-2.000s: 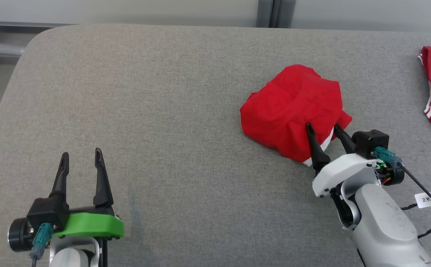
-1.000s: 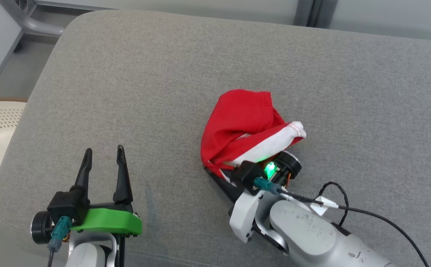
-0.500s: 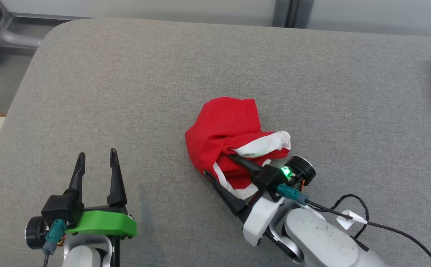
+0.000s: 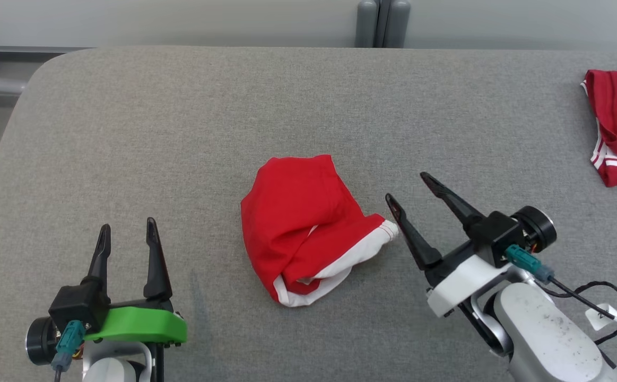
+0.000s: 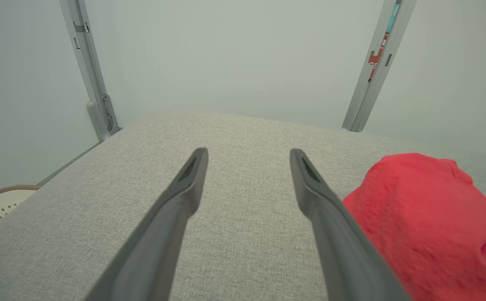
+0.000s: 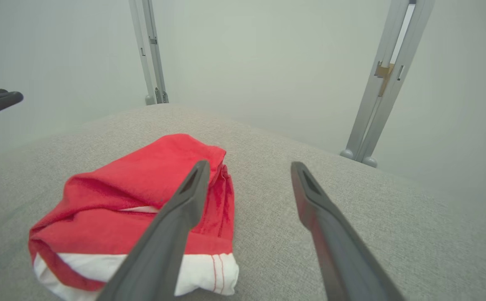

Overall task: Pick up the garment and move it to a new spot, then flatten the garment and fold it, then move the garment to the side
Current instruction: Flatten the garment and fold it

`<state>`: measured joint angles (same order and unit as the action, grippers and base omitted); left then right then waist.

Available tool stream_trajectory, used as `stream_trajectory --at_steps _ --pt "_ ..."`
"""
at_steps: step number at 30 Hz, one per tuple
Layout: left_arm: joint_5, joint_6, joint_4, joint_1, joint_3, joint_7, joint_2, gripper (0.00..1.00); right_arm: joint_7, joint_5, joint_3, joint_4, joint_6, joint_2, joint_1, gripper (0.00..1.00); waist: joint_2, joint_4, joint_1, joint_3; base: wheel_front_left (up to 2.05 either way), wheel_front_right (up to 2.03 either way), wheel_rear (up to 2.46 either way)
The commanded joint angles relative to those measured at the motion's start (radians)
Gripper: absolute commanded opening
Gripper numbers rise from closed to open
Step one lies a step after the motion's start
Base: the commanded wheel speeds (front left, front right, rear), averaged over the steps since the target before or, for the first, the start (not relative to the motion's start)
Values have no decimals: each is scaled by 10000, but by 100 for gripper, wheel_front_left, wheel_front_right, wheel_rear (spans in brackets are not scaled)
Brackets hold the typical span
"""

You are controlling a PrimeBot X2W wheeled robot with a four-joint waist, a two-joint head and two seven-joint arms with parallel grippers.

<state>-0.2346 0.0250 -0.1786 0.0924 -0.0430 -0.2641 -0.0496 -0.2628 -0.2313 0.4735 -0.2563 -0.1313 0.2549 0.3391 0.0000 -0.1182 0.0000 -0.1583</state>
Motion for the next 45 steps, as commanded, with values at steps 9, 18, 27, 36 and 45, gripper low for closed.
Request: stream_trajectory --at_steps 9,18,27,36,45 --pt "63 -65 28 -94 -121 4 -20 100 258 -357 -1 -335 12 37 -101 100 0 -291 0 -10 0 0 0" --pt "-50 -49 -15 102 -273 4 -20 100 248 -892 621 -1954 12 -226 126 100 0 -620 0 -291 0 0 0" --pt "-75 105 54 179 -323 4 -20 100 74 -1656 1289 -3241 12 -422 622 0 0 -690 0 -470 0 0 0" --pt "-9 58 23 -22 -100 4 -23 100 -21 -1807 122 -2542 12 139 146 0 0 -103 0 -227 0 0 0" --pt "-57 33 -19 -61 -162 4 -21 100 -21 -1309 -2462 -1184 12 842 -1580 0 0 601 0 -35 0 0 0"
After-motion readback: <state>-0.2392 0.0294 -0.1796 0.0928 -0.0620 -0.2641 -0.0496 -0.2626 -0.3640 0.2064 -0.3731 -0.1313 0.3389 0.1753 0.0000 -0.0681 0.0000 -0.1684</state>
